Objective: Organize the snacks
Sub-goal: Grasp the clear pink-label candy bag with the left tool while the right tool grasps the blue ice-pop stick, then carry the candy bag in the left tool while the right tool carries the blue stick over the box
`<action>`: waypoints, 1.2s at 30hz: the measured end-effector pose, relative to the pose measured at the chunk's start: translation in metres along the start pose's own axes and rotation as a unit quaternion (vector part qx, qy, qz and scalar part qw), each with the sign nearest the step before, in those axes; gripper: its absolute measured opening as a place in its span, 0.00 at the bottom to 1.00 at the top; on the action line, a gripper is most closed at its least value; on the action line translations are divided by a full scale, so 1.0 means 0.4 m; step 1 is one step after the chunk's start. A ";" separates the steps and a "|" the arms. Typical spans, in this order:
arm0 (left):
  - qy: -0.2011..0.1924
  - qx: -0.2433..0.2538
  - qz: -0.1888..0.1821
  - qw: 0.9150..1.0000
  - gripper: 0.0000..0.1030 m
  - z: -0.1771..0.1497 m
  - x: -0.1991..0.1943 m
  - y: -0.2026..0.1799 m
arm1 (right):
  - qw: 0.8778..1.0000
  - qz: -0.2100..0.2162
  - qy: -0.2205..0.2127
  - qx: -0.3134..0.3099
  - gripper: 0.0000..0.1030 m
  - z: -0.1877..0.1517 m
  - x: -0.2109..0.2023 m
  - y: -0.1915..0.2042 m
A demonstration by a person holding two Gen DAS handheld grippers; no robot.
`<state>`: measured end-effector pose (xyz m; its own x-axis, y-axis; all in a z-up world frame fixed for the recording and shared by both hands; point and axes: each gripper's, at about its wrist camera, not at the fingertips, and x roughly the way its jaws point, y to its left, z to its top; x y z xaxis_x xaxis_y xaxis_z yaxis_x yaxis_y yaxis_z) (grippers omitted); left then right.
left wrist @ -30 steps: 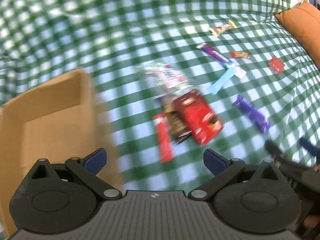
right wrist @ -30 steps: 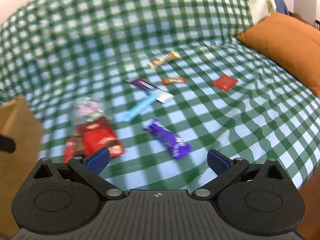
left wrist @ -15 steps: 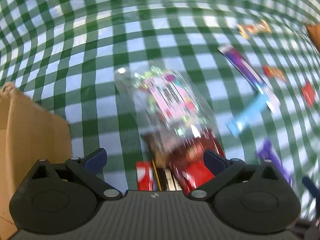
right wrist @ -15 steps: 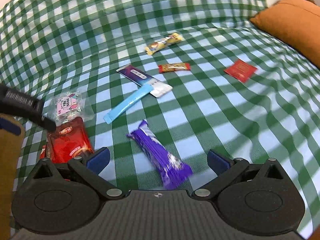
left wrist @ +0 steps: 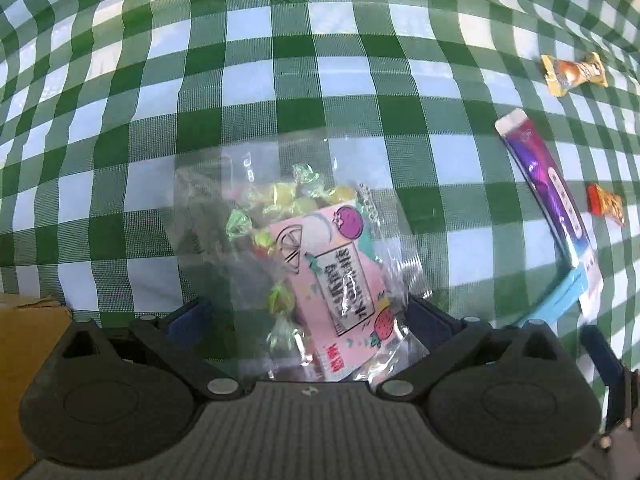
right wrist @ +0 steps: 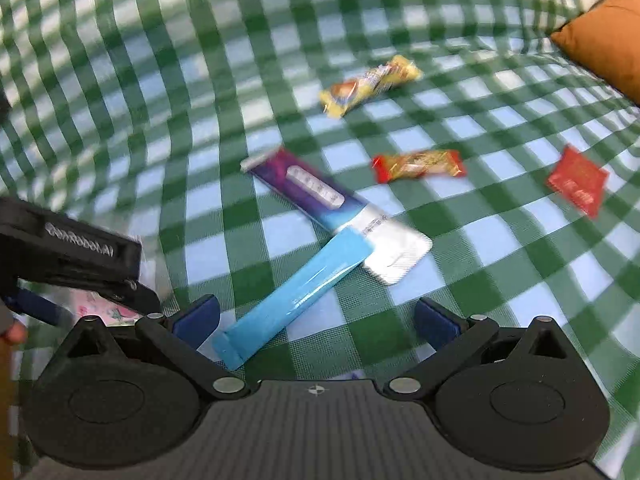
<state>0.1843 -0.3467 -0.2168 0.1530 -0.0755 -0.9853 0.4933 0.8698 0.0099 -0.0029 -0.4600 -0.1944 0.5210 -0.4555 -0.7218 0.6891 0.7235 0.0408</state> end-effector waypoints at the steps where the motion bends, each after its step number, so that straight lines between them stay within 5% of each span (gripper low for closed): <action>1: 0.001 0.004 -0.002 1.000 1.00 0.006 -0.001 -0.003 | 1.000 -0.011 0.001 -0.023 1.00 -0.003 0.011 0.018; 4: -0.006 0.005 -0.005 1.000 0.90 0.018 -0.023 0.002 | 0.998 -0.033 -0.005 -0.062 0.99 -0.011 0.012 0.051; 5: -0.019 -0.002 -0.009 1.000 0.75 0.017 -0.045 0.008 | 0.998 -0.026 -0.006 -0.054 0.87 -0.014 0.002 0.046; 6: -0.028 -0.011 -0.019 0.999 0.63 0.014 -0.065 0.020 | 0.998 -0.028 -0.019 -0.048 0.61 -0.017 -0.012 0.044; 8: -0.036 -0.023 -0.044 0.998 0.43 0.004 -0.104 0.048 | 0.998 -0.022 -0.034 -0.041 0.30 -0.026 -0.039 0.030; 11: -0.054 -0.036 -0.064 0.996 0.32 -0.001 -0.158 0.078 | 0.999 0.004 -0.031 -0.009 0.05 -0.031 -0.066 0.005; 21: -0.138 0.025 -0.078 0.987 0.28 -0.100 -0.331 0.105 | 0.997 0.028 -0.067 0.004 0.05 -0.055 -0.213 -0.001; 25: -0.193 0.071 -0.068 0.976 0.28 -0.183 -0.414 0.101 | 0.996 0.042 -0.081 0.023 0.05 -0.066 -0.283 -0.014; 36: -0.228 0.059 -0.108 0.966 0.28 -0.471 -0.640 0.238 | 0.987 0.103 -0.119 0.030 0.05 -0.123 -0.611 0.097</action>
<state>0.0308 -0.1525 0.0043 0.3842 -0.4798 -0.7888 0.6455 0.7505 -0.1421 -0.1284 -0.2948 -0.0504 0.7514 -0.4161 -0.5122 0.5814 0.7845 0.2156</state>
